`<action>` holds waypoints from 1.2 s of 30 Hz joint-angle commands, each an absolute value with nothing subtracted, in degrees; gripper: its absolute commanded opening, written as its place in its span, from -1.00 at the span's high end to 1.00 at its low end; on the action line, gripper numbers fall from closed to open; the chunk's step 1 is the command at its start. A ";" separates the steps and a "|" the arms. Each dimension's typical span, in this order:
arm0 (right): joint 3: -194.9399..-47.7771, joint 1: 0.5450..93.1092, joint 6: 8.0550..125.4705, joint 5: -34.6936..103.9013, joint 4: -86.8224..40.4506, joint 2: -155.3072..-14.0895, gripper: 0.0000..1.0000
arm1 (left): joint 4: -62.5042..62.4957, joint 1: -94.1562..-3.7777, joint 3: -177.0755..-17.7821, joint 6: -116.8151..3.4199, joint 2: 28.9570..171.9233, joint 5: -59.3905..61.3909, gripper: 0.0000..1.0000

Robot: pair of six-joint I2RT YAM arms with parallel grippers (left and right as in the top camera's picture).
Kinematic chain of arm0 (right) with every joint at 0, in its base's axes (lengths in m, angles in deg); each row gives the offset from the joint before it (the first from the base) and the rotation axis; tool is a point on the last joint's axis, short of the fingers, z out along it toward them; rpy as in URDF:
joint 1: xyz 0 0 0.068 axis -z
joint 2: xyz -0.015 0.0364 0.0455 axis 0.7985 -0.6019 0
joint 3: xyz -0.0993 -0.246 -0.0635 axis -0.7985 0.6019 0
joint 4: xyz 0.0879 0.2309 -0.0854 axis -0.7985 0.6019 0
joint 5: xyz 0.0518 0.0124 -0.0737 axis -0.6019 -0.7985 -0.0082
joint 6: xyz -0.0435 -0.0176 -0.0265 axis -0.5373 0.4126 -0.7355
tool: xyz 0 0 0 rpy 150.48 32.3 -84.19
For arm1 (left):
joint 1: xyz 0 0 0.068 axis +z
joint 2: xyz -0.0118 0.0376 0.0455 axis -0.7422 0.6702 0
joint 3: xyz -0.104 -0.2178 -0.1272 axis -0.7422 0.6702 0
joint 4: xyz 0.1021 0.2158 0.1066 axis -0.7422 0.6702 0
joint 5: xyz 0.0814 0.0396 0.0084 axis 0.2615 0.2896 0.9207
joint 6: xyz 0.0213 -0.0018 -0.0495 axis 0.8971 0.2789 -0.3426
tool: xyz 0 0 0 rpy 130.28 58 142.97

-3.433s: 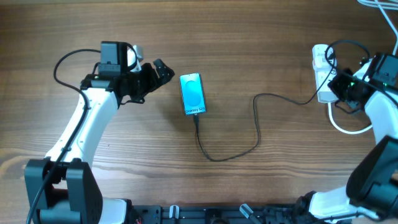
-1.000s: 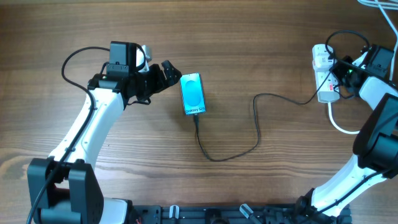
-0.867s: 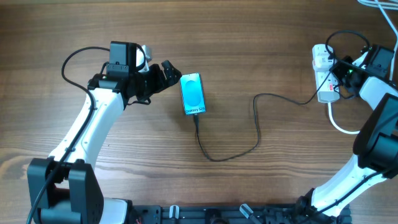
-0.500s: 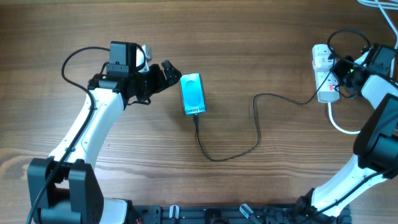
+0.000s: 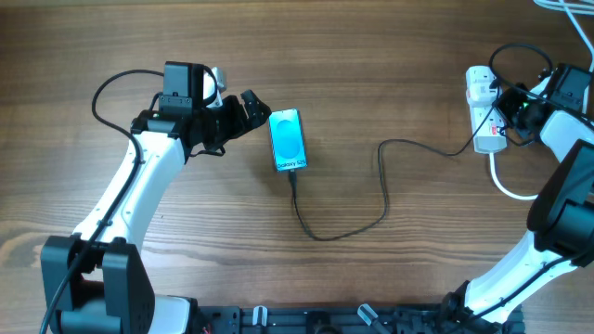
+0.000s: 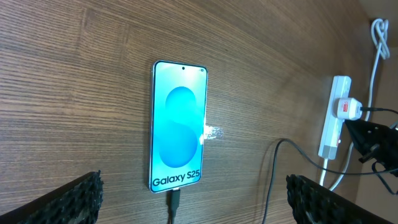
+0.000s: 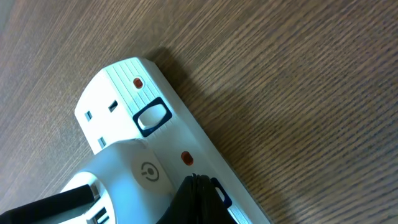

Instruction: Plug charger to phone and switch on socket

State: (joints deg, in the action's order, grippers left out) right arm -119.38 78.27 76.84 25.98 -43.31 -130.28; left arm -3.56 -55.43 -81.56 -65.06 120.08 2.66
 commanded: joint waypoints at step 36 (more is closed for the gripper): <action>-117.24 74.71 82.00 37.57 -21.19 -96.14 0.91 | 1.27 -55.58 -81.54 -59.59 115.55 2.57 -1.00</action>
